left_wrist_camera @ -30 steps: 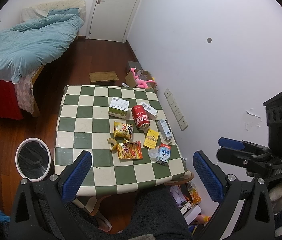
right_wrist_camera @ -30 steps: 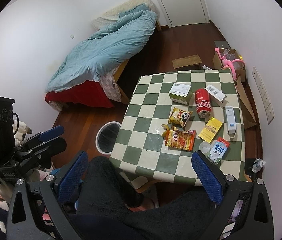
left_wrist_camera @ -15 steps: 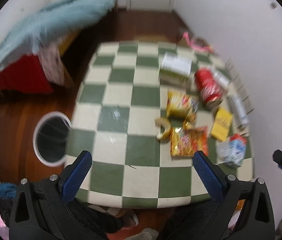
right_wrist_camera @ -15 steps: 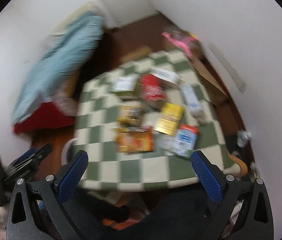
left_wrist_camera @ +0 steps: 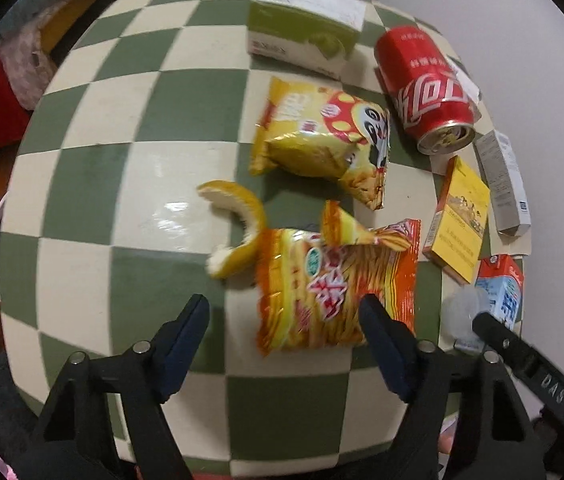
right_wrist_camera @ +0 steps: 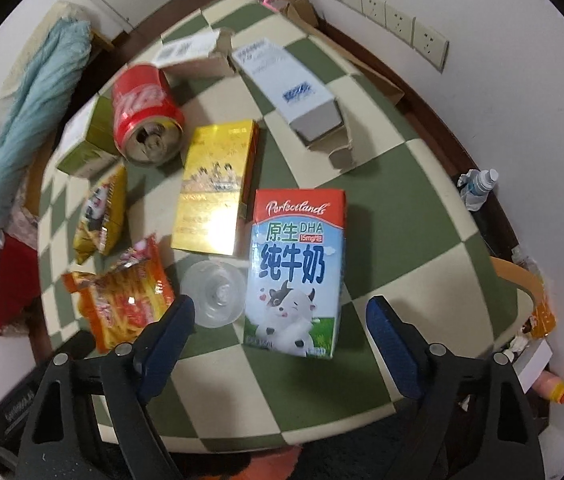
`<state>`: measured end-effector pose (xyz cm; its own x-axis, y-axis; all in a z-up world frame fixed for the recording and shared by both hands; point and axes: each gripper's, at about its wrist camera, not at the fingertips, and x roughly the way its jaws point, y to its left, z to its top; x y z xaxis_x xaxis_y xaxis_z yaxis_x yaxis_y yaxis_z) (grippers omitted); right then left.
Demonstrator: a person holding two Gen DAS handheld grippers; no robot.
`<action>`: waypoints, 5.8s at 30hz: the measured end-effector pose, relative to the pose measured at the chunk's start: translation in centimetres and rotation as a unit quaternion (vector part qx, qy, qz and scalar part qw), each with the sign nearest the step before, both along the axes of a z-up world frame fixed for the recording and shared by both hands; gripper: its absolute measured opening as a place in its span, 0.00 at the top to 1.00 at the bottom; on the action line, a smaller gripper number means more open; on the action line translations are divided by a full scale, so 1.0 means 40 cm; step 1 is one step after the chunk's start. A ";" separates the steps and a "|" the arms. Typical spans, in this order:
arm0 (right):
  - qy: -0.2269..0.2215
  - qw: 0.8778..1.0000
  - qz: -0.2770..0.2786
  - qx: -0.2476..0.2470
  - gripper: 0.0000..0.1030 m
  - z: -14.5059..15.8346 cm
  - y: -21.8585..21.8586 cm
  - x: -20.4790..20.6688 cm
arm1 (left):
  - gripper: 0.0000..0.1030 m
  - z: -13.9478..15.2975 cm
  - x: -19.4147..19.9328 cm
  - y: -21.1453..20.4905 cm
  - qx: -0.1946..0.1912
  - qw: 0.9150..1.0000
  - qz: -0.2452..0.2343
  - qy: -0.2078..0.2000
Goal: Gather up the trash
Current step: 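Grasp the orange snack bag with the left tool while the right tool grasps the milk carton, then carry the snack bag and milk carton with both tools over the trash bin, then open both tools to drop the bag and carton into the bin, then move both tools back from the bin to the table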
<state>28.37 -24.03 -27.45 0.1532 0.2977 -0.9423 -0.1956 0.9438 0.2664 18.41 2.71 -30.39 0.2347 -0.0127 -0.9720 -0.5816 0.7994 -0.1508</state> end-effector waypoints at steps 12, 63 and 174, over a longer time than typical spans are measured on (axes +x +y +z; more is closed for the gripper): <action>0.000 0.998 0.021 -0.051 0.45 -0.014 -0.024 -0.003 | 0.90 0.027 0.010 -0.125 0.098 0.994 -0.046 -0.005; -0.037 0.990 0.107 -0.083 0.37 0.004 0.236 -0.184 | 0.92 0.077 -0.298 0.153 0.132 0.987 0.061 -0.062; -0.098 0.969 0.216 0.076 0.01 0.404 0.469 -0.295 | 0.05 0.347 -0.340 0.234 0.149 0.979 0.093 -0.101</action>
